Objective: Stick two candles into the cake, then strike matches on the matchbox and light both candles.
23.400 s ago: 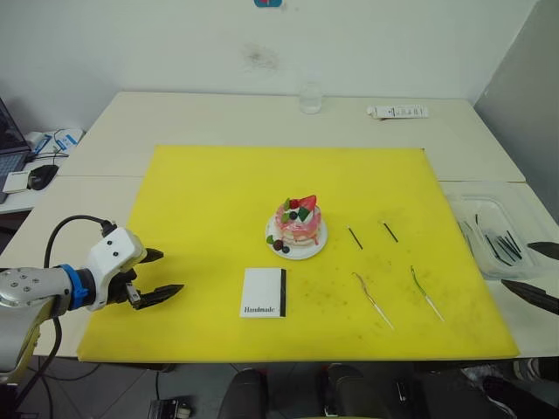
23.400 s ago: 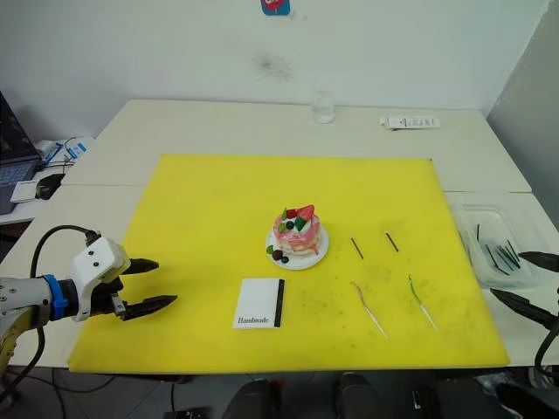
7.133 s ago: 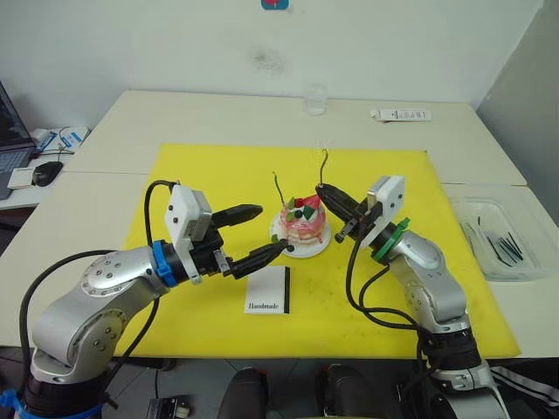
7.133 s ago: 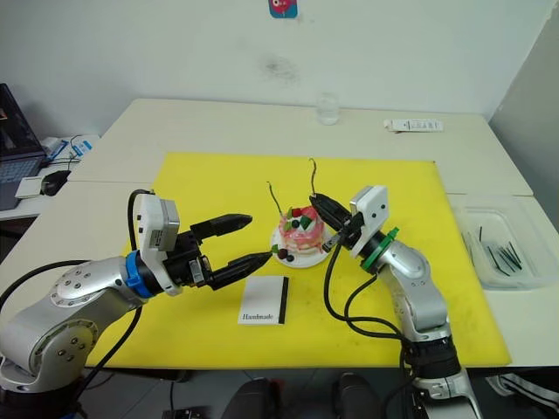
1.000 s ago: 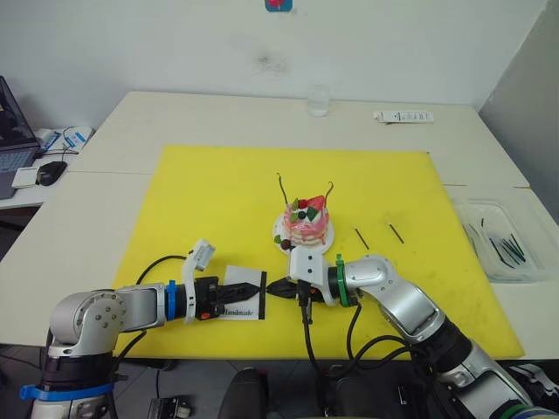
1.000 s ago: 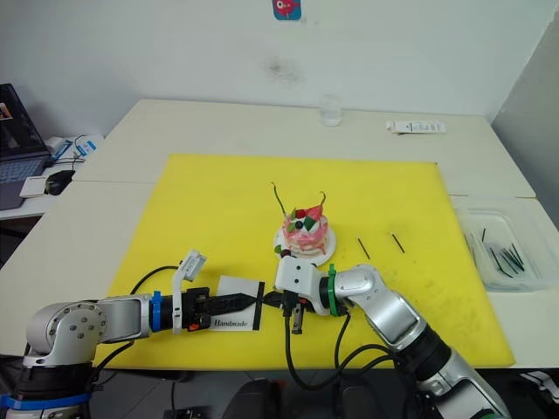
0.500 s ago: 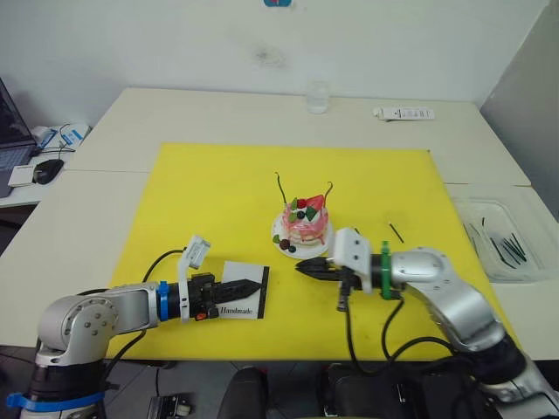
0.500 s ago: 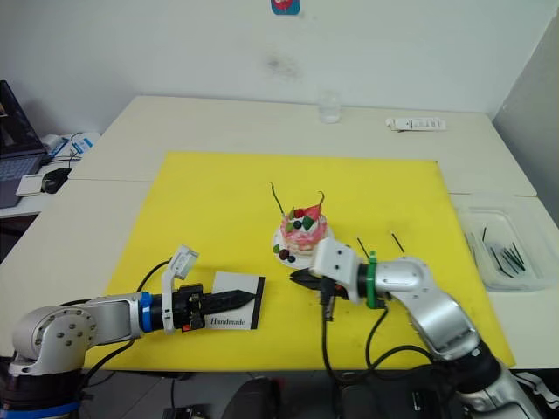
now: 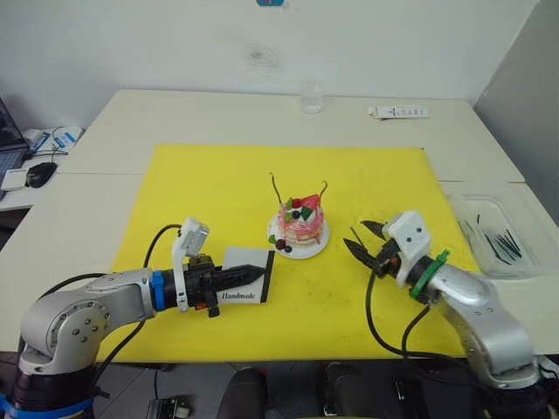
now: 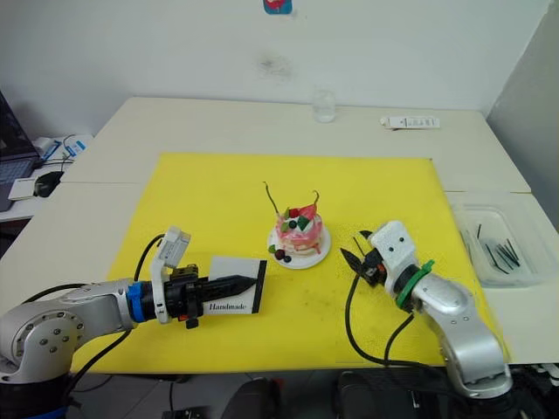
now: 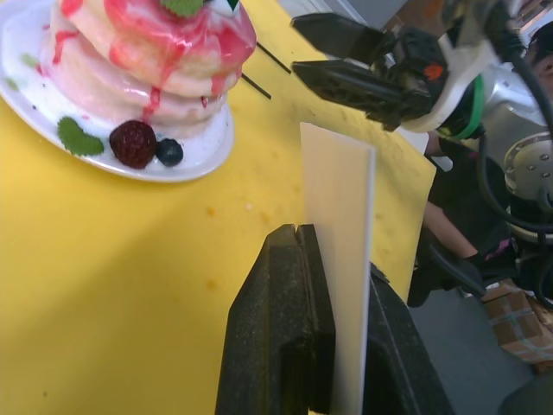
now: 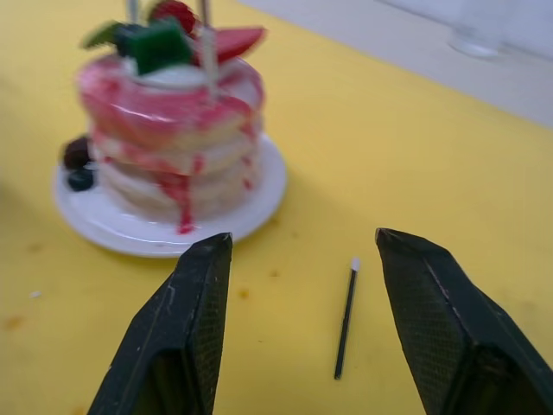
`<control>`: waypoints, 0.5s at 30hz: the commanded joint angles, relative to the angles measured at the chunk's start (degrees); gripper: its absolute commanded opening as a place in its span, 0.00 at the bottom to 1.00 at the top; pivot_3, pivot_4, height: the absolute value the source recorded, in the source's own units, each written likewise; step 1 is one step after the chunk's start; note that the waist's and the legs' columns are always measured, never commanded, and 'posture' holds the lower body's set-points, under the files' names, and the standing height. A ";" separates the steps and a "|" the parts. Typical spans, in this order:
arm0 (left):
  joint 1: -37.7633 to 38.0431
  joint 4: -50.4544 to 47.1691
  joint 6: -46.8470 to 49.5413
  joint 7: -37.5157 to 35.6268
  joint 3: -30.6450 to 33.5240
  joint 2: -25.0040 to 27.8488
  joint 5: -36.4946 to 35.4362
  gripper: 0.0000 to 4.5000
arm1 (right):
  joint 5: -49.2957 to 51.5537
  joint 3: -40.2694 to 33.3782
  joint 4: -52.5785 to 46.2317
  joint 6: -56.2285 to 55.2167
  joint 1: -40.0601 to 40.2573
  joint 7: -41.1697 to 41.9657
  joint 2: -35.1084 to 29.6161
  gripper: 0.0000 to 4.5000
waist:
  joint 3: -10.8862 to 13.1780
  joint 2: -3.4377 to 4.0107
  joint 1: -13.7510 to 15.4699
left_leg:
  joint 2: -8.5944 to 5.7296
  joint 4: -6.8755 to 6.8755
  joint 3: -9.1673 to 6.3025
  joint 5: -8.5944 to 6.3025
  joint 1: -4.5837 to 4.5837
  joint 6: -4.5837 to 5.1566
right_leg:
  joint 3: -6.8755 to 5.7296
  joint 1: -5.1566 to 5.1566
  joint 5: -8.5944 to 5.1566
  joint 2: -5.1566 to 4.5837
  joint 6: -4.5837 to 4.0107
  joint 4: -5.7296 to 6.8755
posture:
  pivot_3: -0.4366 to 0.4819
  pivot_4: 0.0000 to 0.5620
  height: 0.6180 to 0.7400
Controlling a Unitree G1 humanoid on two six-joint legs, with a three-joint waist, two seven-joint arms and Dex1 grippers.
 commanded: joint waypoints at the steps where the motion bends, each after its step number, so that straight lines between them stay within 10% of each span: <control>1: 0.97 -2.38 -2.06 -0.01 -0.10 0.54 0.19 0.00 | -3.94 1.15 3.21 -5.66 -0.36 -4.92 2.00 0.62 | 0.00 0.00 0.00 | 0.00 -0.01 0.01 0.00 0.00 0.00 | 0.00 0.00 0.00 0.00 0.00 -0.01 | 0.48 0.27 1.00; 15: 1.44 -2.72 -4.27 -0.29 -2.35 0.94 0.15 0.00 | -6.47 2.17 17.58 -13.04 -4.28 -7.94 6.39 0.62 | 0.00 0.00 -0.10 | 0.05 0.00 -0.01 0.00 0.01 0.00 | 0.01 0.00 0.00 0.10 -0.01 0.03 | 0.48 0.27 1.00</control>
